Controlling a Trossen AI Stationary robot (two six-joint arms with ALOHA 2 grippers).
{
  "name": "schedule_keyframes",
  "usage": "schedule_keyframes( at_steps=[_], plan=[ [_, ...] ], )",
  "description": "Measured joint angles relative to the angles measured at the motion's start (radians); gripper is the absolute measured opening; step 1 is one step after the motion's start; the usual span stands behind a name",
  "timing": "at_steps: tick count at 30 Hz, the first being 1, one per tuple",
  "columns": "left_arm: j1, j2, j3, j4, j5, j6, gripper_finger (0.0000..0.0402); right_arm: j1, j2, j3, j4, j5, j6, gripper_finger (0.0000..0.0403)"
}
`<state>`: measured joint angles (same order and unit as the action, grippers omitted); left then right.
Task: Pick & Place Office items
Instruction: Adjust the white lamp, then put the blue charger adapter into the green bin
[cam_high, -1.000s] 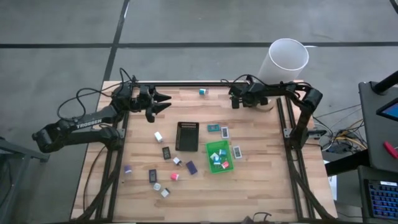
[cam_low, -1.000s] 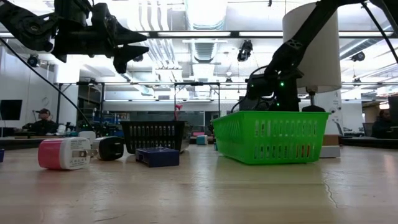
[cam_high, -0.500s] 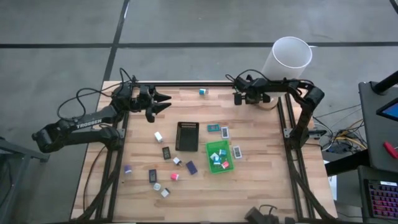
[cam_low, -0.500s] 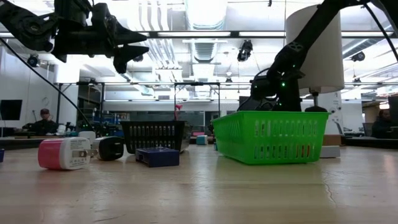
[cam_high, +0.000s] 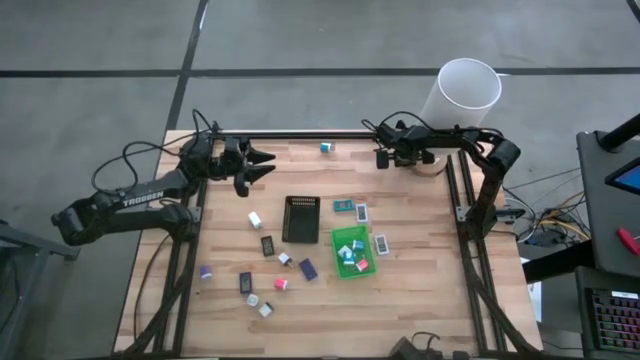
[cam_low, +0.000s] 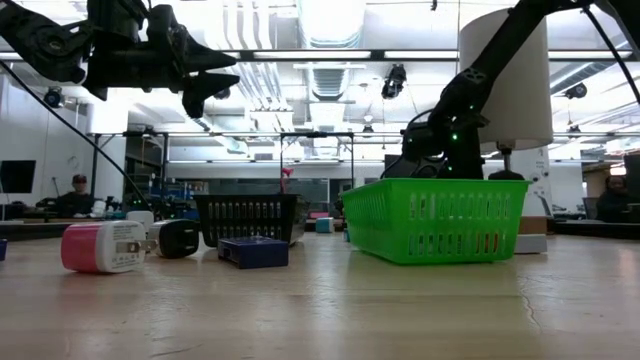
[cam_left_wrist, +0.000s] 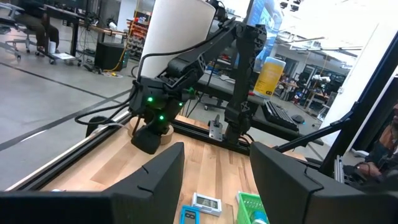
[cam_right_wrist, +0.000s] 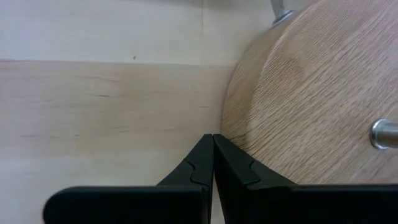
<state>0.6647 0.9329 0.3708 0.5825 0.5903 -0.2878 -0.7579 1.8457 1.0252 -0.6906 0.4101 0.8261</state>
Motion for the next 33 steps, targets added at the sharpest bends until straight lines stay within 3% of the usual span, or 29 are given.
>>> schedule_keyframes(
  at_steps=[19, 29, 31, 33],
  plan=[
    [0.001, 0.0, 0.0, 0.0, 0.0, 0.0, 0.019, 0.242, -0.036, -0.009, 0.007, -0.067, 0.088, 0.0008],
    [0.001, 0.0, 0.0, 0.0, 0.0, 0.0, 0.019, 0.312, -0.127, -0.009, 0.399, -0.087, -0.265, 0.0008],
    [0.001, 0.0, 0.0, 0.0, 0.0, 0.0, 0.019, 0.282, -0.157, -0.008, 0.516, -0.18, -0.375, 0.0008],
    [0.001, 0.0, 0.0, 0.0, 0.0, 0.0, 0.019, 0.236, -0.172, -0.008, 0.659, -0.364, -0.45, 0.0008]
  ],
)
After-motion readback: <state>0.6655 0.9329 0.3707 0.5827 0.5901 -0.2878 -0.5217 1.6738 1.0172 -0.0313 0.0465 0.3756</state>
